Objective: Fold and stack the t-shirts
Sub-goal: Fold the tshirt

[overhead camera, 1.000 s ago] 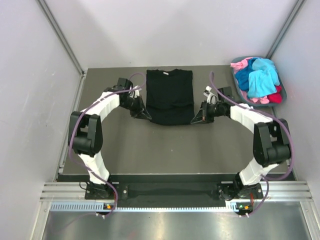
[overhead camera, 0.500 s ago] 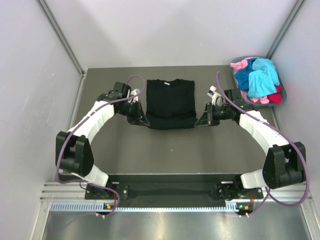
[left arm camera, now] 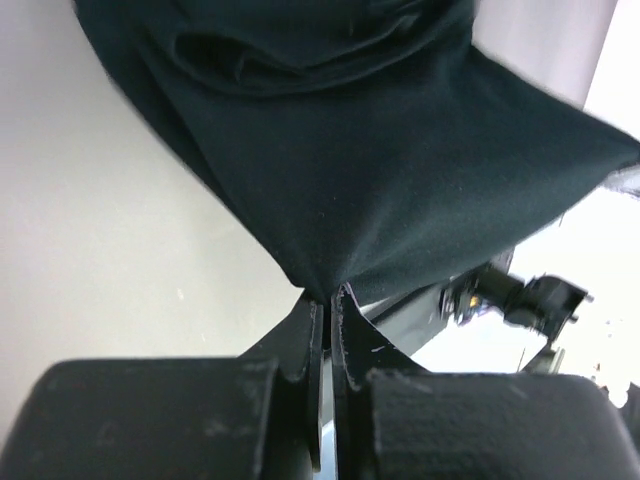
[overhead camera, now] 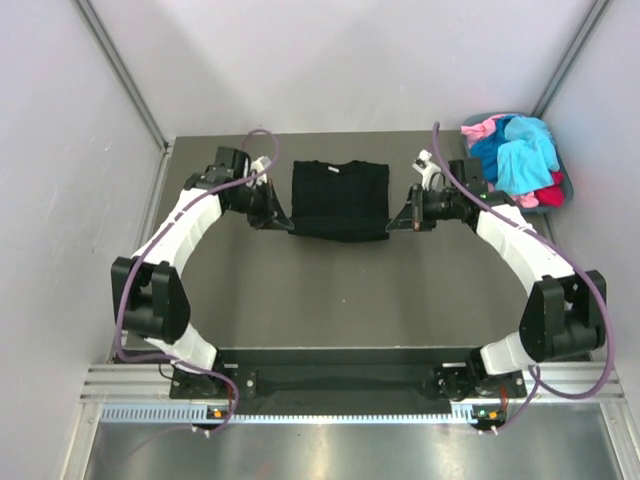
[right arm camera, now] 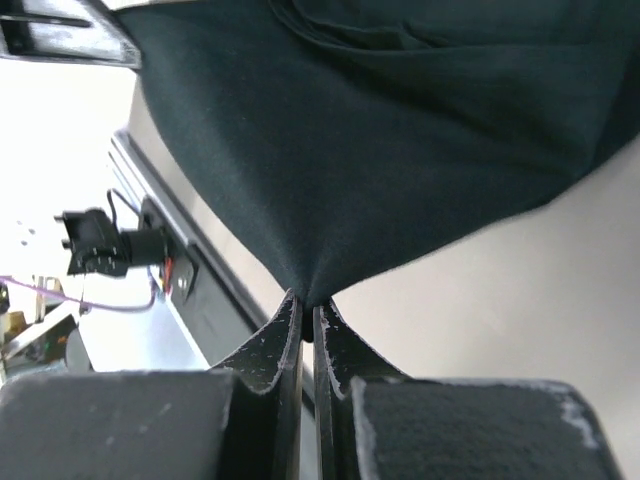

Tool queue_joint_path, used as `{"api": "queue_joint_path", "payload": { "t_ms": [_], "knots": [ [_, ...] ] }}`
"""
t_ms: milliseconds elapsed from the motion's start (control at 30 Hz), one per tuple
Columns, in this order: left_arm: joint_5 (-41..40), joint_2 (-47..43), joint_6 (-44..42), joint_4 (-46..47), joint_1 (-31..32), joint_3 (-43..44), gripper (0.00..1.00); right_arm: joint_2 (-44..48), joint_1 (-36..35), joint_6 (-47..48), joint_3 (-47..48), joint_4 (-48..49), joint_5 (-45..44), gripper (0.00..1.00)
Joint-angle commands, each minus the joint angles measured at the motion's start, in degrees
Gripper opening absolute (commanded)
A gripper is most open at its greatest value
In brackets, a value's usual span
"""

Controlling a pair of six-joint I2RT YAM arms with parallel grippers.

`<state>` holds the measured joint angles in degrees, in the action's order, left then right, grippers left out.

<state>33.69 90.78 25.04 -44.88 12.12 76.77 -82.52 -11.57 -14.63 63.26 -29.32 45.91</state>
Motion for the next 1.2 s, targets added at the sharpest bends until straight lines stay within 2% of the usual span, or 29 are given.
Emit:
{"api": "queue_joint_path", "payload": {
  "t_ms": [0, 333, 633, 833, 867, 900, 967, 1000, 1067, 1100, 1133, 1167],
  "knots": [
    [0.3, 4.9, -1.3, 4.3, -2.4, 6.5, 0.00, -3.4, 1.8, 0.0, 5.9, 5.0, 0.8, 0.00],
    [-1.8, 22.0, -4.7, 7.4, -2.5, 22.4, 0.00, -15.2, 3.4, 0.4, 13.7, 11.7, -0.9, 0.00],
    [-4.5, 35.8, -7.6, 9.0, -3.1, 43.1, 0.00, -31.3, 3.8, 1.2, 32.2, 13.3, -2.4, 0.00],
    [-5.4, 44.3, -9.3, 10.8, -3.0, 52.6, 0.00, -39.4, 4.1, 1.8, 42.4, 13.8, -4.3, 0.00],
    [-5.7, 45.8, -9.4, 11.0, -3.0, 53.4, 0.03, -40.2, 4.1, 1.8, 43.2, 13.9, -4.8, 0.00],
    [-6.9, 46.4, -9.7, 11.2, -2.7, 54.1, 0.12, -40.9, 4.1, 1.9, 44.0, 14.1, -5.3, 0.00],
    [-8.6, 47.3, -9.8, 12.8, -2.5, 55.1, 0.39, -42.4, 4.1, 1.9, 45.3, 15.7, -8.0, 0.12],
    [-11.1, 48.1, -10.0, 15.3, -2.5, 55.5, 0.47, -42.8, 4.0, 2.3, 45.9, 16.1, -9.1, 0.16],
    [-15.7, 49.4, -10.4, 16.0, -2.3, 60.0, 0.60, -43.4, 3.8, 3.2, 48.3, 16.7, -13.4, 0.31],
    [-17.8, 49.8, -11.8, 16.2, -1.6, 61.2, 0.71, -43.3, 3.6, 3.9, 49.1, 16.5, -14.9, 0.38],
    [-22.7, 49.6, -12.5, 17.6, -1.3, 62.4, 0.73, -42.5, 3.4, 4.9, 49.8, 16.5, -16.6, 0.46],
    [-24.5, 49.1, -12.6, 18.0, -1.1, 62.7, 0.74, -41.9, 3.4, 6.7, 50.7, 16.1, -16.8, 0.47]
  ]
}}
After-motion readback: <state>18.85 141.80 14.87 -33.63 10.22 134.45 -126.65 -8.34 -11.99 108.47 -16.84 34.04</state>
